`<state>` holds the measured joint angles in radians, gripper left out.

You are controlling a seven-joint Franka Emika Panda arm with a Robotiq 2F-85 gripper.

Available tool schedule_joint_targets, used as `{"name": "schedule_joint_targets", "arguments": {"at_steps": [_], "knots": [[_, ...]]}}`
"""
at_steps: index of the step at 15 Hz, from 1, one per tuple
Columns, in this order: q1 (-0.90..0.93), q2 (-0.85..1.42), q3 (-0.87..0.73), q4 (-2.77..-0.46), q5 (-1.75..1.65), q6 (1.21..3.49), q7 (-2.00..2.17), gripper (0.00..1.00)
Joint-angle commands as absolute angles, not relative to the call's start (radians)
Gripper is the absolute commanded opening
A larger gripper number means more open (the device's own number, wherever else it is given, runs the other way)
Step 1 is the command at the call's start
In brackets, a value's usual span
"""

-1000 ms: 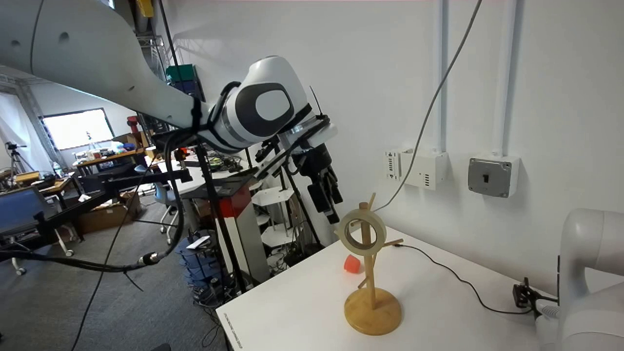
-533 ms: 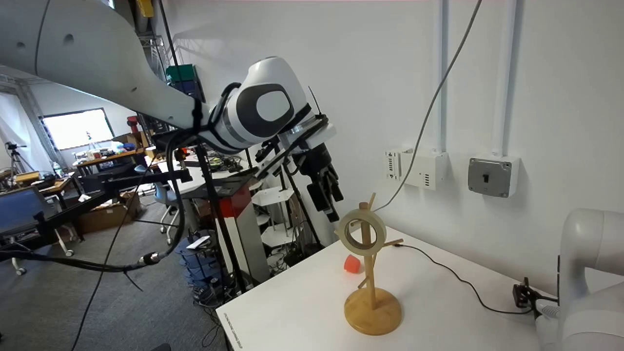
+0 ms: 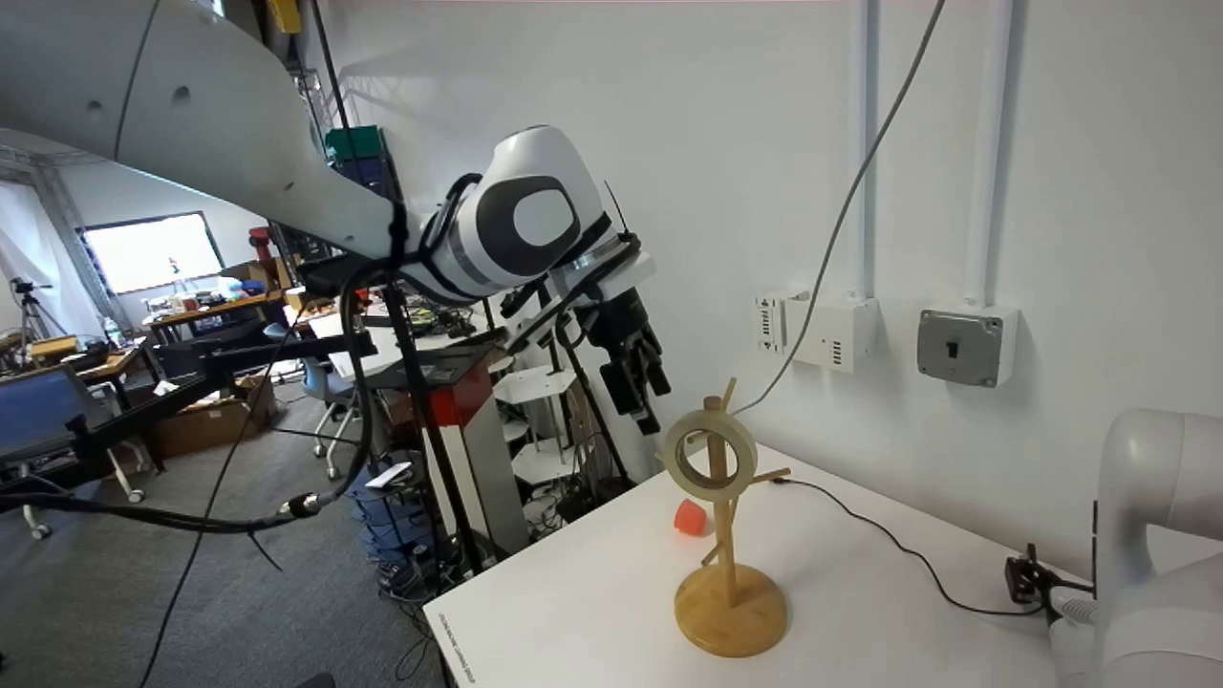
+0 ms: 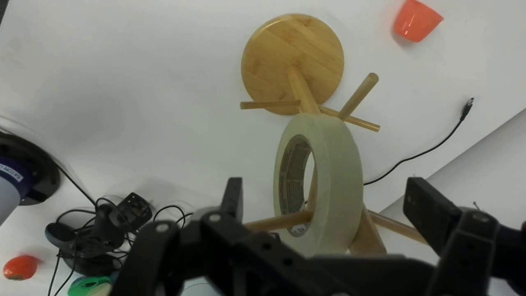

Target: Put the masking tape on the table

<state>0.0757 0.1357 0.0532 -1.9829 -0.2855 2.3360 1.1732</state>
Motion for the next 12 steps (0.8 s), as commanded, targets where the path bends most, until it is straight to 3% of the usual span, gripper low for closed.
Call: {"name": "schedule_joint_targets", "arguments": {"at_steps": [1,12], "knots": [[0.102,0.189,0.035,-1.936,-0.314,2.352,1.217,1.00],[0.139,0.262,0.000,-1.898,-0.347,2.341,1.241,1.00]]}}
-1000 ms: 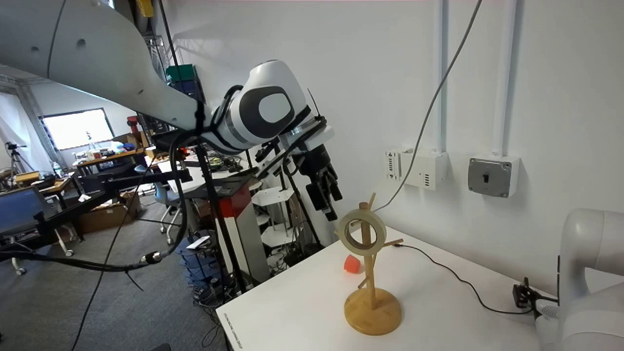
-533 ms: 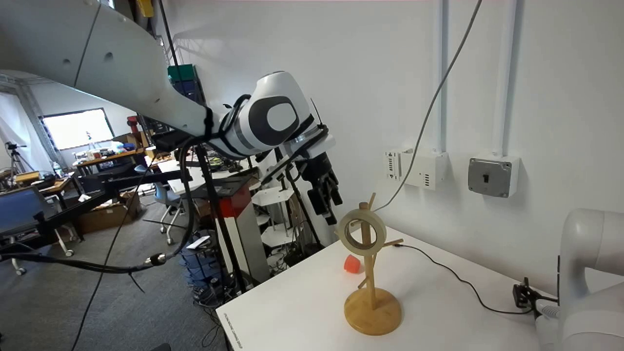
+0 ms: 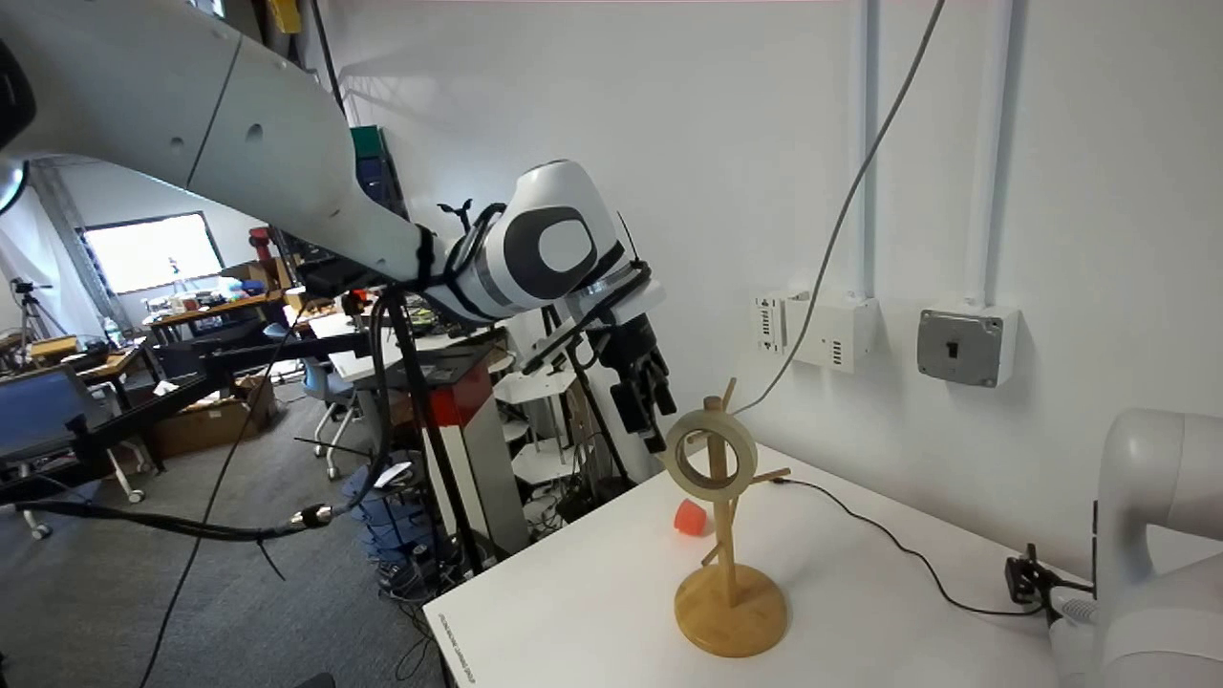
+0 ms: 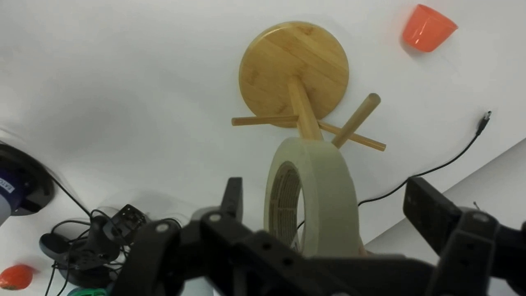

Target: Put the masking tape on the table

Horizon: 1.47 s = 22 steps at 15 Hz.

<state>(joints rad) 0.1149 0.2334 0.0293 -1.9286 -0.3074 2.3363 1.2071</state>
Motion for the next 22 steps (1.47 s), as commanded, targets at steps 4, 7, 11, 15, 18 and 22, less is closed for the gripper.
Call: {"name": "schedule_joint_targets", "arguments": {"at_steps": [4,7,11,15,18,22], "knots": [[0.145,0.275,-0.012,-1.893,-0.359,2.339,1.250,0.89],[0.148,0.280,-0.018,-1.888,-0.361,2.338,1.250,0.62],[0.153,0.283,-0.021,-1.884,-0.365,2.337,1.252,0.30],[0.162,0.274,-0.028,-1.884,-0.388,2.331,1.267,0.05],[0.170,0.262,-0.037,-1.889,-0.430,2.325,1.297,0.07],[0.168,0.240,-0.042,-1.900,-0.465,2.301,1.325,0.07]]}}
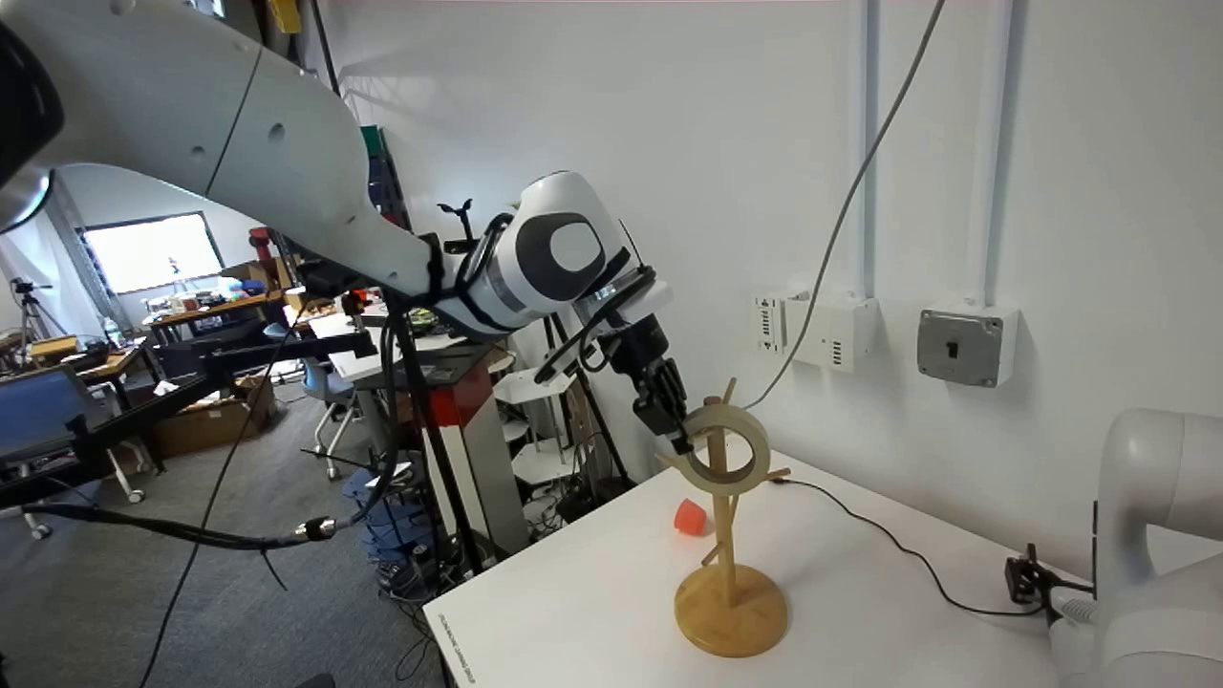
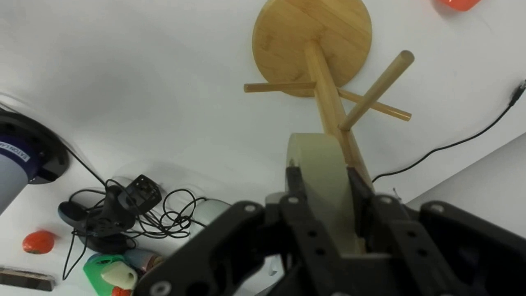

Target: Put the masking tape on the table

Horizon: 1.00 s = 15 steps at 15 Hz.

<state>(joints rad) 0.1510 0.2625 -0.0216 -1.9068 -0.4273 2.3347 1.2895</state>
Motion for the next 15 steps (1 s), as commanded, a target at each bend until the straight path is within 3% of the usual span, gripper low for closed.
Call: {"name": "schedule_joint_targets", "arguments": {"at_steps": [1,15], "knots": [[0.166,0.235,-0.041,-1.903,-0.466,2.297,1.327,0.07],[0.146,0.091,0.006,-2.021,-0.432,2.250,1.281,0.07]]}}
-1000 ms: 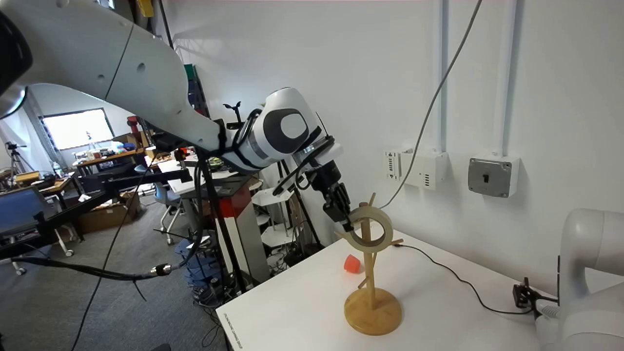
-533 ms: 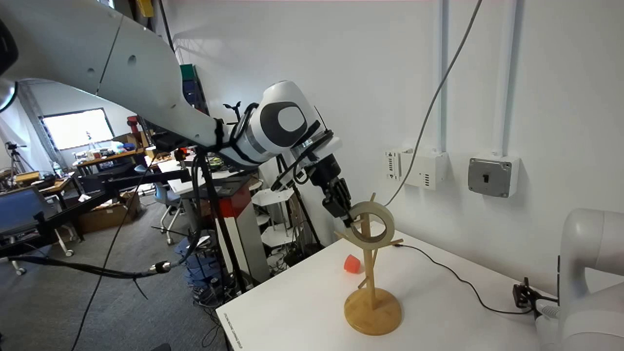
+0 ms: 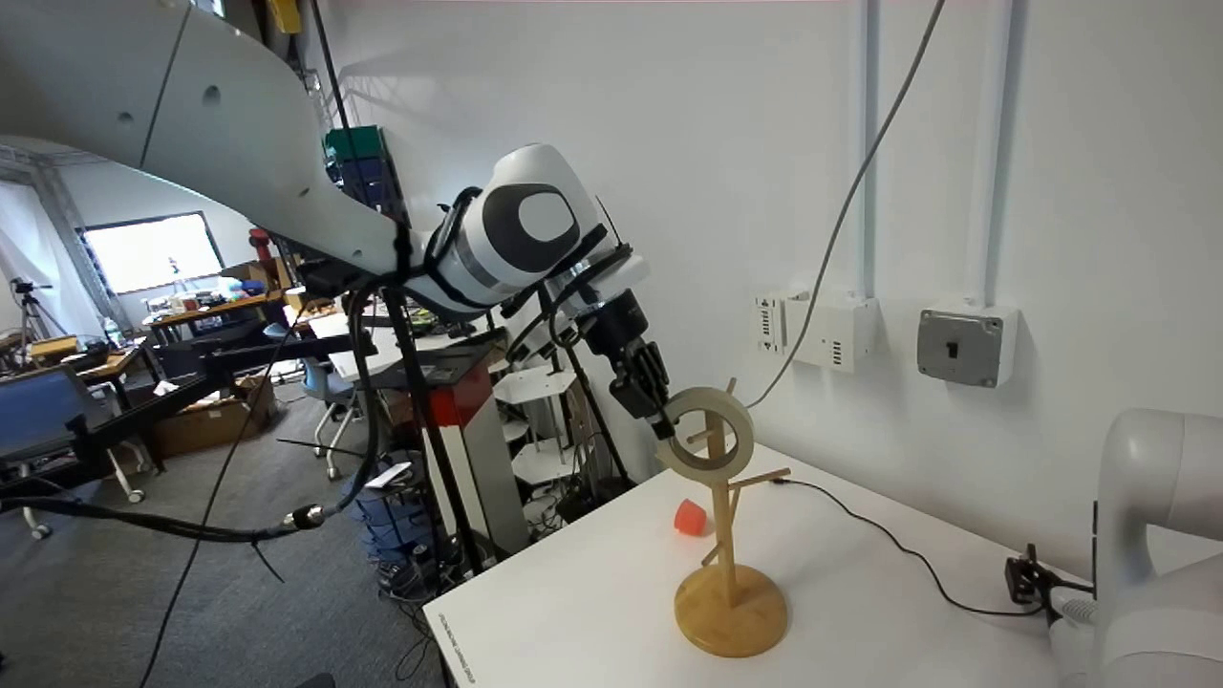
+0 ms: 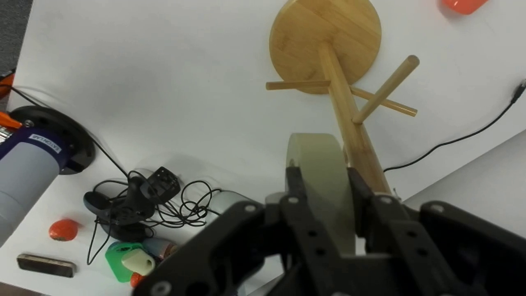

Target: Put the masking tape on the table

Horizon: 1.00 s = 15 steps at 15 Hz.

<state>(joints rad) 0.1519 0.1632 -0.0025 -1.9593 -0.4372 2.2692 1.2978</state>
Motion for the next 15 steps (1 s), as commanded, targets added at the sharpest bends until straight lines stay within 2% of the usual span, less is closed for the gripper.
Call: {"name": "schedule_joint_targets", "arguments": {"at_steps": [1,15], "knots": [[0.144,0.071,0.009,-2.044,-0.433,2.251,1.280,0.07],[0.120,-0.061,0.054,-2.185,-0.435,2.263,1.305,0.07]]}}
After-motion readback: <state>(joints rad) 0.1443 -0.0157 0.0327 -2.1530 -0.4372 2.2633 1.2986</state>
